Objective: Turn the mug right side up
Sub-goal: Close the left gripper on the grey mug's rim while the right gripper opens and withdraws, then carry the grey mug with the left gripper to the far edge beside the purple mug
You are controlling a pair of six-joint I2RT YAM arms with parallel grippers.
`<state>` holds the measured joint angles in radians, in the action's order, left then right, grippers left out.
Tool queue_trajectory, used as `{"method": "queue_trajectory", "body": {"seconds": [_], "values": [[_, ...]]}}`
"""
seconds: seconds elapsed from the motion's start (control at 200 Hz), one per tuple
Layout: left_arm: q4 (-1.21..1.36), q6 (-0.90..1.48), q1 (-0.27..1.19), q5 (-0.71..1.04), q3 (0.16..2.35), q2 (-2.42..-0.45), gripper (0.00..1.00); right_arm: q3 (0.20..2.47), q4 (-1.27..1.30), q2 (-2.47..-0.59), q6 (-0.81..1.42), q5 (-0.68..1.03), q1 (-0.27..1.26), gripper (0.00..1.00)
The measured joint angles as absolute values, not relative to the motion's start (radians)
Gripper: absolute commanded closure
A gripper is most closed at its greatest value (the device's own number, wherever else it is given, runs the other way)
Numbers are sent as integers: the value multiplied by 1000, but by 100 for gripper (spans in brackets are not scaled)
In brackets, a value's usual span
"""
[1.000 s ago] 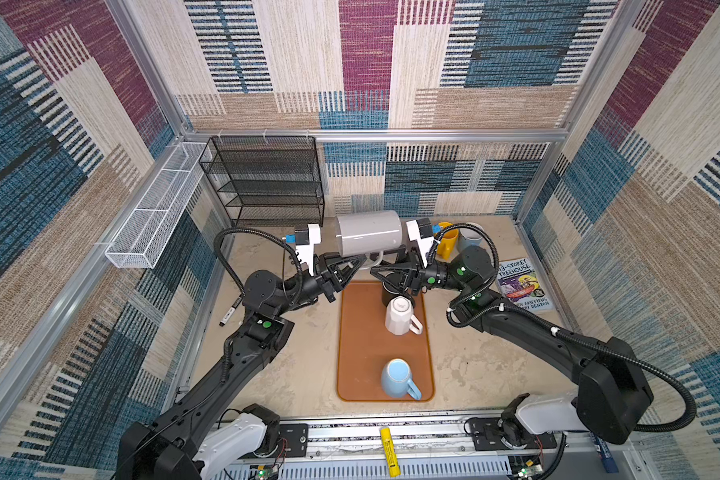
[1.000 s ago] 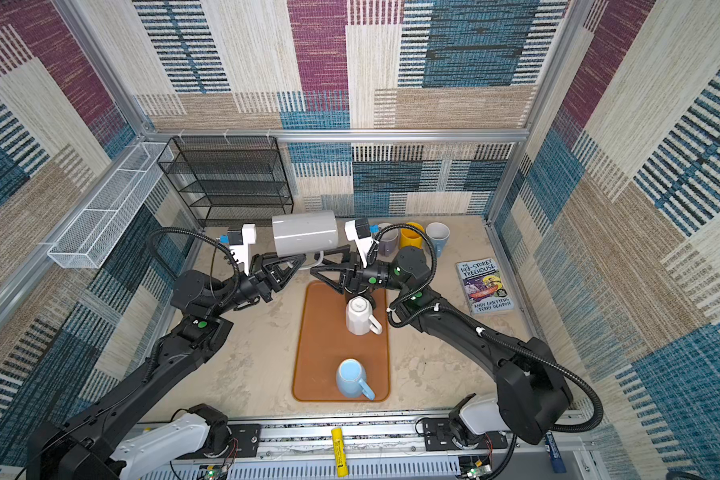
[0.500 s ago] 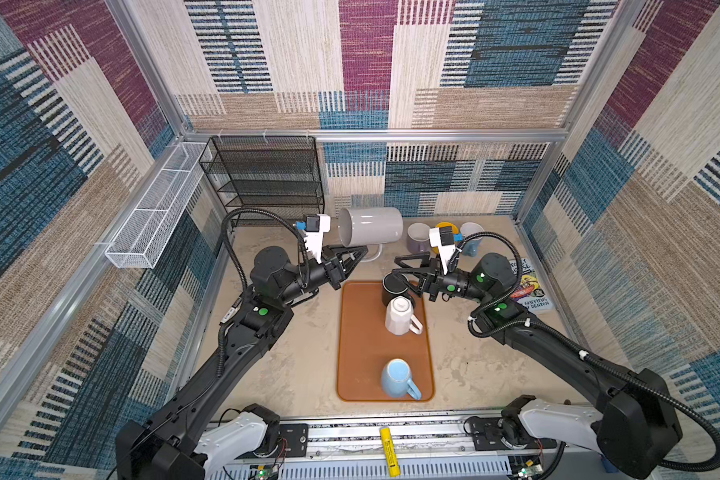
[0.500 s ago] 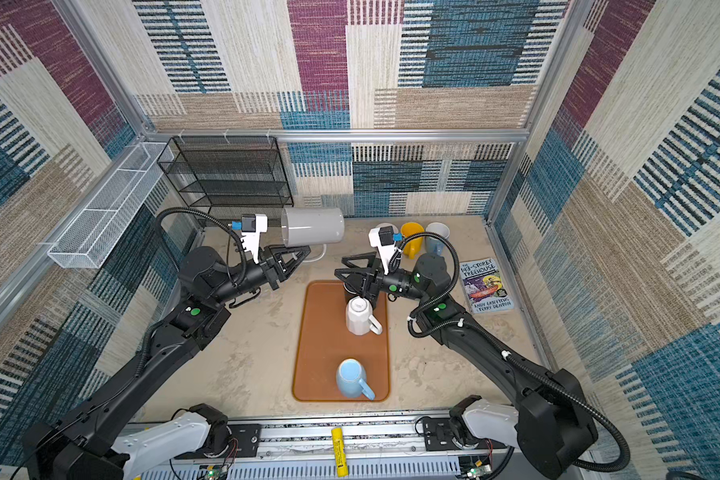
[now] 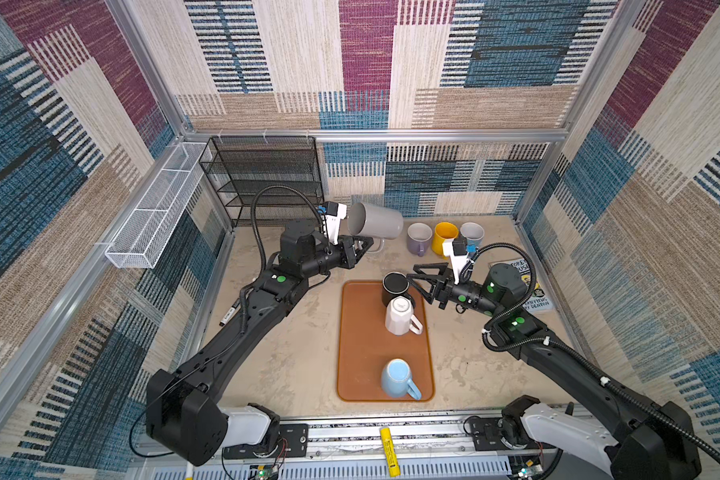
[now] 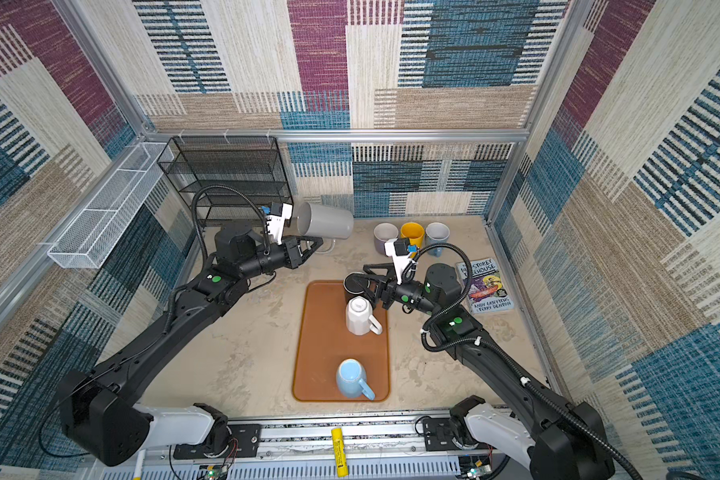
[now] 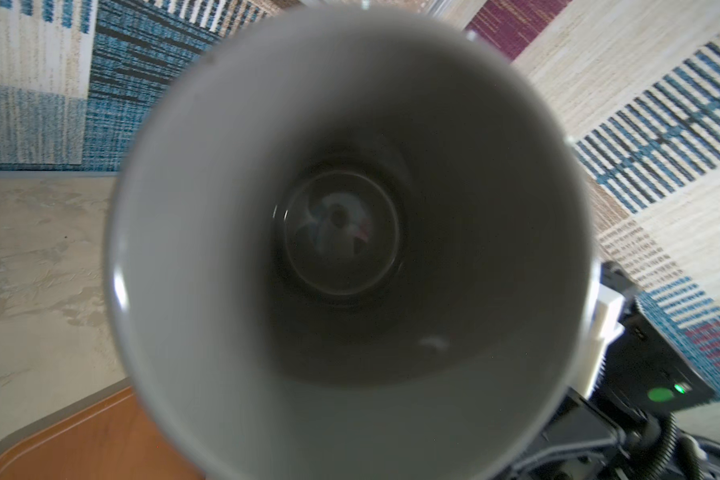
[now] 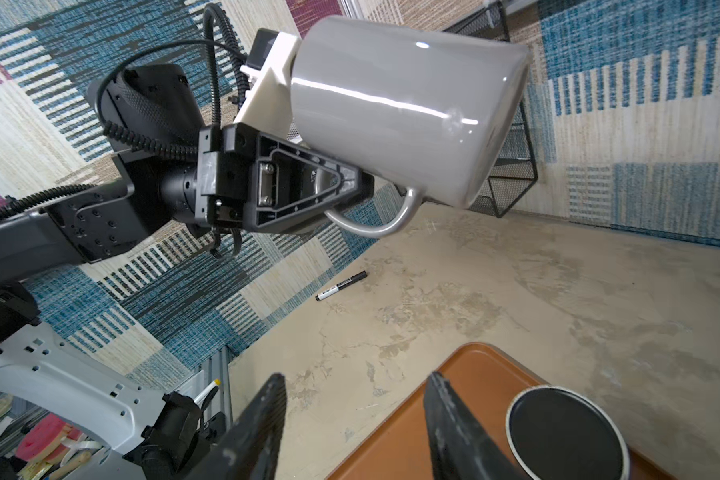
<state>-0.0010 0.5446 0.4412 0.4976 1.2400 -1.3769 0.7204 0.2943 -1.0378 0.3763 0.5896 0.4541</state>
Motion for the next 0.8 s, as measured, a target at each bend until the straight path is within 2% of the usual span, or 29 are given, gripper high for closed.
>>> {"method": "queue_trajectory", "body": {"seconds": [0.376, 0.621, 0.801], "values": [[-224, 528, 457, 337, 1470, -1625, 100, 719, 140, -977, 358, 386, 424, 45], [-448, 508, 499, 134, 1733, -1841, 100, 727, 62, -976, 355, 279, 412, 46], [-606, 447, 544, 9, 1962, -2020, 100, 720, 44, -963, 355, 261, 410, 46]]}}
